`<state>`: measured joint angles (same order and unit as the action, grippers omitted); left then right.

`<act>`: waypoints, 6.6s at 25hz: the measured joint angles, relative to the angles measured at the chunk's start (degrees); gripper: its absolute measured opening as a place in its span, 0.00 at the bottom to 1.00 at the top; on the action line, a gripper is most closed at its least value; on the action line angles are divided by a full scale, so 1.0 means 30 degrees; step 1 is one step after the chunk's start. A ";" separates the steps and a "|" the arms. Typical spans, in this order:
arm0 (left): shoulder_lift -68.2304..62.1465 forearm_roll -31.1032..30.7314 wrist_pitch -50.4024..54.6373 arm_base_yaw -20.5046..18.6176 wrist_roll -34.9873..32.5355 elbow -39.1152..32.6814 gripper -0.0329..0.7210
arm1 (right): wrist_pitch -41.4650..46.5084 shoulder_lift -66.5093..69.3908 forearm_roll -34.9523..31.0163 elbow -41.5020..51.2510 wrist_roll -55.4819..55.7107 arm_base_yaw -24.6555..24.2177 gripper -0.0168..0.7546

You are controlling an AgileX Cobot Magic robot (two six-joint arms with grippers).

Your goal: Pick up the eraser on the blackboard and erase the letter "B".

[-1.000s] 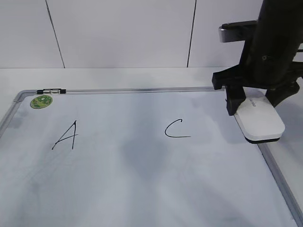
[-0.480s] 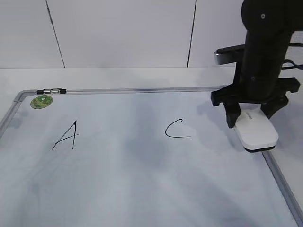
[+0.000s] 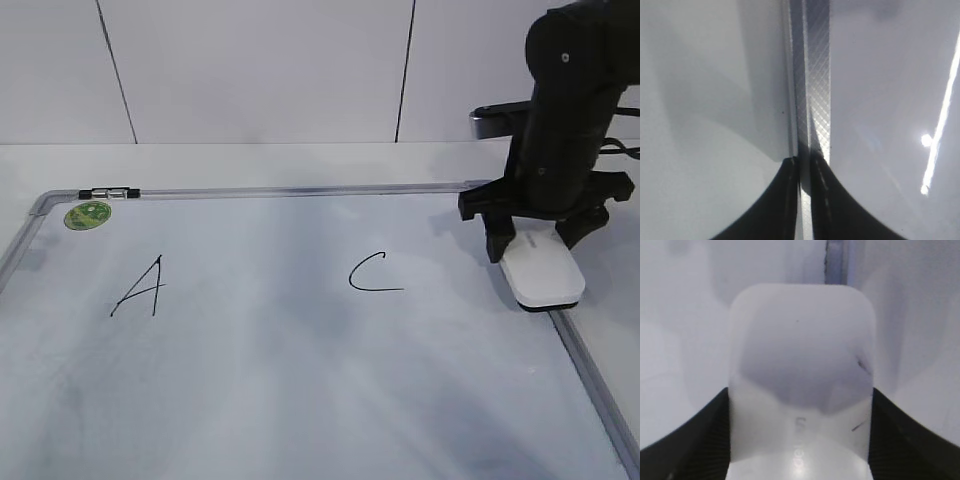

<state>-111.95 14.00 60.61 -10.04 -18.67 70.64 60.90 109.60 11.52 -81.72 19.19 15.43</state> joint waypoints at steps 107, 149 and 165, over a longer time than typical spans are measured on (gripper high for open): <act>-0.0024 0.0137 0.0104 0.0000 0.0072 0.0000 0.18 | 0.3085 -0.1675 -0.3625 -0.4519 -0.3947 -0.1319 0.75; 1.2466 -0.1493 0.3544 0.0000 0.2892 0.4570 0.39 | 0.3725 -1.6505 -0.3658 0.2482 -0.4231 -0.1319 0.75; 2.3099 -0.0578 0.3966 0.0000 0.2438 -0.2529 0.37 | 0.3883 -2.6590 -0.3307 0.8124 -0.4343 -0.1319 0.75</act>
<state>-42.65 12.26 72.51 -10.04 -11.35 63.05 72.55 29.83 1.59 -57.35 6.16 11.47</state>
